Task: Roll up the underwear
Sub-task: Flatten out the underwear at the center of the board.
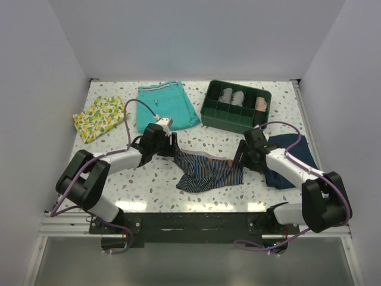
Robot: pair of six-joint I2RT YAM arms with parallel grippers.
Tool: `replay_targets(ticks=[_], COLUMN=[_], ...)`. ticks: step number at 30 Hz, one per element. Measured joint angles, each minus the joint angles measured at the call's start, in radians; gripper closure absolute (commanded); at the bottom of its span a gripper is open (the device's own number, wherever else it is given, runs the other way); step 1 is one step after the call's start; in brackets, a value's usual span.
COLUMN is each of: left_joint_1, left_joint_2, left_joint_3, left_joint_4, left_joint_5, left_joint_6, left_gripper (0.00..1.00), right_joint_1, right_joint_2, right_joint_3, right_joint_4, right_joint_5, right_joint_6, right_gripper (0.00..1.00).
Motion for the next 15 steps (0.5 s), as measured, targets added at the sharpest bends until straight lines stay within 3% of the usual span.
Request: replay_targets(ticks=[10, 15], left_joint_1=[0.005, 0.013], left_joint_2=[0.049, 0.050], left_joint_3=[-0.008, -0.019], left_joint_4=[0.041, 0.062], left_joint_5=[0.119, 0.133], left_joint_6=[-0.001, -0.004], left_gripper=[0.39, 0.42], right_joint_1=[-0.018, -0.032], right_joint_2=[0.058, 0.068], right_joint_3=[0.000, 0.000], right_joint_4=[0.014, 0.032], right_joint_5=[-0.035, -0.052], right_joint_6=[-0.014, -0.023], right_gripper=[0.30, 0.35])
